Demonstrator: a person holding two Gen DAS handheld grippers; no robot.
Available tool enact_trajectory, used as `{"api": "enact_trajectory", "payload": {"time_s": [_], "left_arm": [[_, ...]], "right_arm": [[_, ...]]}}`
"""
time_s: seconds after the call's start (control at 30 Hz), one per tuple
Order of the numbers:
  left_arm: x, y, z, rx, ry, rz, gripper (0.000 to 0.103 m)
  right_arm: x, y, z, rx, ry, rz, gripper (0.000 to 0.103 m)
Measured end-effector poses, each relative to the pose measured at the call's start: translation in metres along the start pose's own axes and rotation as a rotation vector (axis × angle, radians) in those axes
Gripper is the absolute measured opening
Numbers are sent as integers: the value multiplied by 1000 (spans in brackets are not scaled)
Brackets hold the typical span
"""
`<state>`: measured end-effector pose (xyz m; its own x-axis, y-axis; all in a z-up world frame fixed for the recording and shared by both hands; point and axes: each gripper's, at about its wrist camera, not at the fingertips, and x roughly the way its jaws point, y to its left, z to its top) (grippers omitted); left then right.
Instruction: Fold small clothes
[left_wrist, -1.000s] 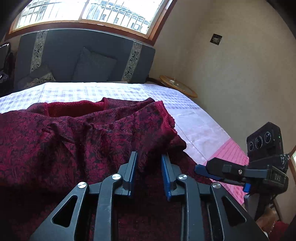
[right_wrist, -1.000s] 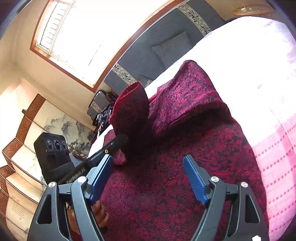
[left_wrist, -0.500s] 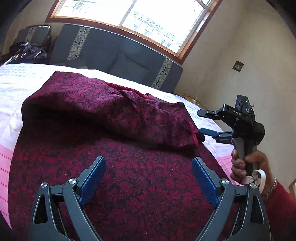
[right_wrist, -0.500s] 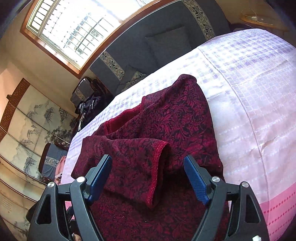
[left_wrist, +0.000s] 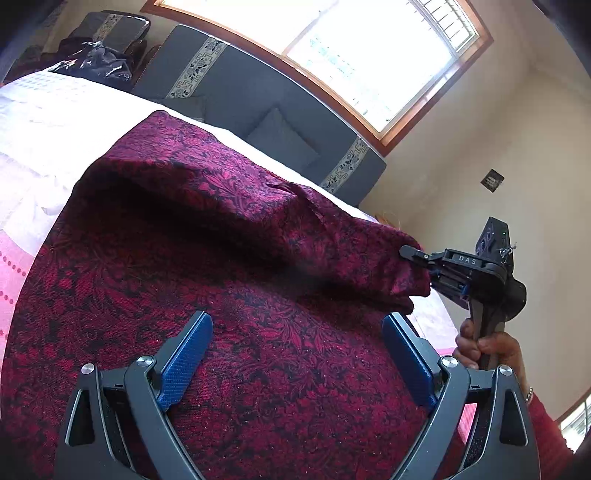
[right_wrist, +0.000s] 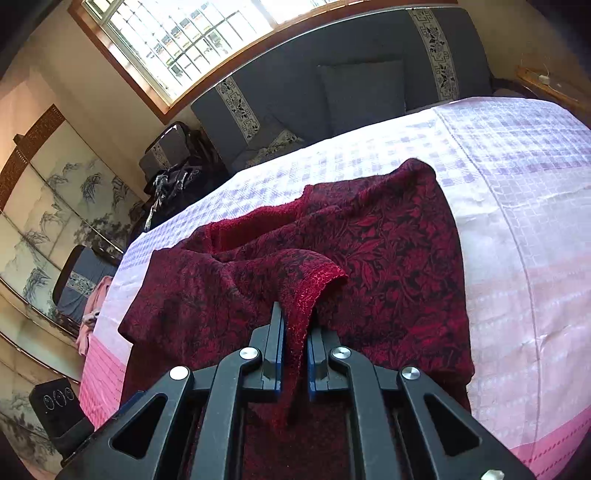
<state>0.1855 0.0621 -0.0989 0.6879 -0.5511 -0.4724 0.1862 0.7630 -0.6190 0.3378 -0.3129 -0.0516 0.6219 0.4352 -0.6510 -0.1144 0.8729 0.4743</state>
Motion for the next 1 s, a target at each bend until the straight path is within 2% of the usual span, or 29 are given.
{"api": "enact_trajectory", "payload": {"time_s": [0.07, 0.17, 0.47, 0.63, 0.77, 0.8, 0.9, 1.0], "left_arm": [[0, 3, -1, -13, -5, 0, 93], [1, 5, -3, -23, 1, 1, 93], [8, 5, 3, -35, 13, 11, 93], [9, 4, 4, -41, 12, 15, 93], [19, -1, 11, -3, 84, -2, 93], [20, 0, 13, -11, 85, 0, 93], [21, 12, 24, -71, 57, 8, 93], [29, 30, 41, -137, 62, 18, 93]], "right_arm": [[-10, -10, 17, 20, -36, -9, 9], [-9, -28, 28, 34, -30, -36, 9], [28, -65, 10, 116, 18, -58, 9], [36, -74, 2, 171, 23, -24, 15], [24, -74, -1, 202, 17, 40, 24], [23, -72, -2, 188, 25, 29, 26], [25, -64, -4, 132, 43, -7, 26], [29, -53, -3, 90, 53, -31, 16]]}}
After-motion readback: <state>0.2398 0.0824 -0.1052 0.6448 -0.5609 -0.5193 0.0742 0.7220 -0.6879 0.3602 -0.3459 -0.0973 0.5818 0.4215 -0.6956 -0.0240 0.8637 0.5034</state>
